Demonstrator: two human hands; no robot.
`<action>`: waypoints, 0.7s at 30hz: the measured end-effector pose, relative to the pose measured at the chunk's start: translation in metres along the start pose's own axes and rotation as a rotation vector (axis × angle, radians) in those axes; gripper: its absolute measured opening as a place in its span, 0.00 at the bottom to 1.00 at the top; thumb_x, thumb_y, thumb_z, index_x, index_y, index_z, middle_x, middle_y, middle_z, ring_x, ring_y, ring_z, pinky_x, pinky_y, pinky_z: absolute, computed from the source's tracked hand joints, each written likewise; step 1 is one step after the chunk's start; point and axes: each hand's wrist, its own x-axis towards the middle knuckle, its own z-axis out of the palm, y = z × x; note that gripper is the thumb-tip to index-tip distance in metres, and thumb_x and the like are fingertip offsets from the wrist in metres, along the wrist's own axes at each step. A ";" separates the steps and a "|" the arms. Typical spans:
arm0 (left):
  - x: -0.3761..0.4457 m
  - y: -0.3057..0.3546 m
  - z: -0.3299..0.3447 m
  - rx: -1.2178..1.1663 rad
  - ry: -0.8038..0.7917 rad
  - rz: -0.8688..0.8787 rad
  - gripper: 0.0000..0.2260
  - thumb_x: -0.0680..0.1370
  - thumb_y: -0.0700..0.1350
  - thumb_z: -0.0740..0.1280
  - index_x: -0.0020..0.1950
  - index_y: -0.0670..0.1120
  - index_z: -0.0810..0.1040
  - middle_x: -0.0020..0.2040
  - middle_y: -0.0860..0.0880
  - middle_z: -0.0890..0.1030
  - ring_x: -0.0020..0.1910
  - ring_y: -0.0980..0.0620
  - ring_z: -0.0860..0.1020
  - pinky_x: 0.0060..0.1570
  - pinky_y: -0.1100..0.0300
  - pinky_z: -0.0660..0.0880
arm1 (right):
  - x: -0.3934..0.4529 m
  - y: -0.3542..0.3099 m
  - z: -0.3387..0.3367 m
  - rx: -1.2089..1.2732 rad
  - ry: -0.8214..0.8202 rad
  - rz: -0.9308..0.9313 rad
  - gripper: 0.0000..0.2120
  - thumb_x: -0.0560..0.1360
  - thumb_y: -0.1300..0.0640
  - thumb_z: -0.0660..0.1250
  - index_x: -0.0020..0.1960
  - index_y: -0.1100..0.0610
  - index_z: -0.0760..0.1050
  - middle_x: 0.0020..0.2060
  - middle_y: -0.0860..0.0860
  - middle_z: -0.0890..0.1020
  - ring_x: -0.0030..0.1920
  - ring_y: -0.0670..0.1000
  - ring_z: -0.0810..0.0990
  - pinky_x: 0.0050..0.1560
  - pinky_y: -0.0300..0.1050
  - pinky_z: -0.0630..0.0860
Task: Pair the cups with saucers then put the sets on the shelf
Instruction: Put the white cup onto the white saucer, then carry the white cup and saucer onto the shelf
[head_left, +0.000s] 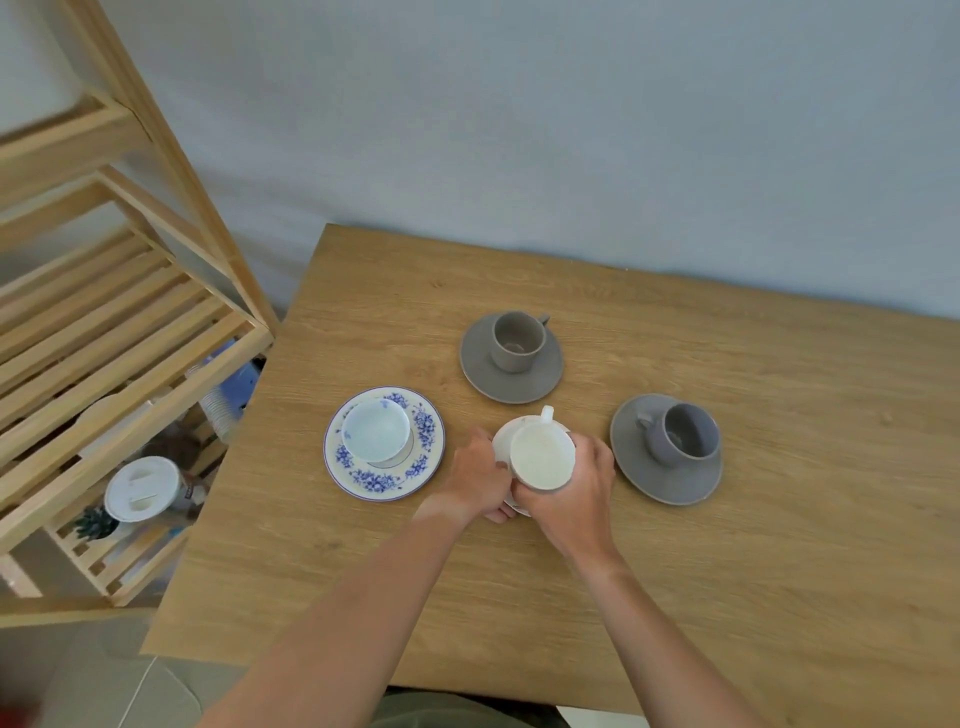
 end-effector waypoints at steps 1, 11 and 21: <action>-0.001 0.002 0.000 -0.009 -0.006 -0.001 0.13 0.82 0.35 0.58 0.66 0.43 0.65 0.56 0.34 0.81 0.40 0.40 0.88 0.36 0.49 0.86 | -0.002 0.000 0.000 0.009 0.008 0.007 0.39 0.56 0.44 0.81 0.62 0.49 0.70 0.61 0.50 0.73 0.66 0.46 0.65 0.63 0.47 0.69; -0.014 0.032 -0.018 -0.123 -0.027 0.143 0.11 0.79 0.35 0.56 0.61 0.43 0.66 0.58 0.35 0.75 0.48 0.31 0.83 0.40 0.39 0.84 | 0.008 -0.021 -0.007 0.071 0.214 -0.010 0.39 0.56 0.33 0.81 0.54 0.58 0.75 0.50 0.52 0.79 0.53 0.53 0.75 0.51 0.60 0.79; 0.007 0.061 -0.127 -0.247 0.099 0.275 0.12 0.78 0.34 0.58 0.60 0.45 0.65 0.58 0.37 0.78 0.52 0.35 0.83 0.36 0.48 0.84 | 0.057 -0.146 0.034 0.086 0.233 -0.170 0.41 0.56 0.37 0.77 0.63 0.55 0.72 0.54 0.43 0.71 0.63 0.54 0.72 0.59 0.49 0.72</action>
